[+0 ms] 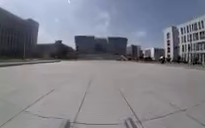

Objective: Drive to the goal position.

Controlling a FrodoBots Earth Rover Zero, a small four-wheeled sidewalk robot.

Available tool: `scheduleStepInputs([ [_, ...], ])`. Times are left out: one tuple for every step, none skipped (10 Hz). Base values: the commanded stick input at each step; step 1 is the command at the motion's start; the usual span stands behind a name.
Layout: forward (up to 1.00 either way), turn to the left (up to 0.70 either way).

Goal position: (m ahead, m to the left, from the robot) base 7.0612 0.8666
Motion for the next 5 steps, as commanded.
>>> scheduleStepInputs([
  [0.85,0.00],
  [0.85,0.00],
  [0.85,0.00],
  [0.85,0.00],
  [0.85,0.00],
])
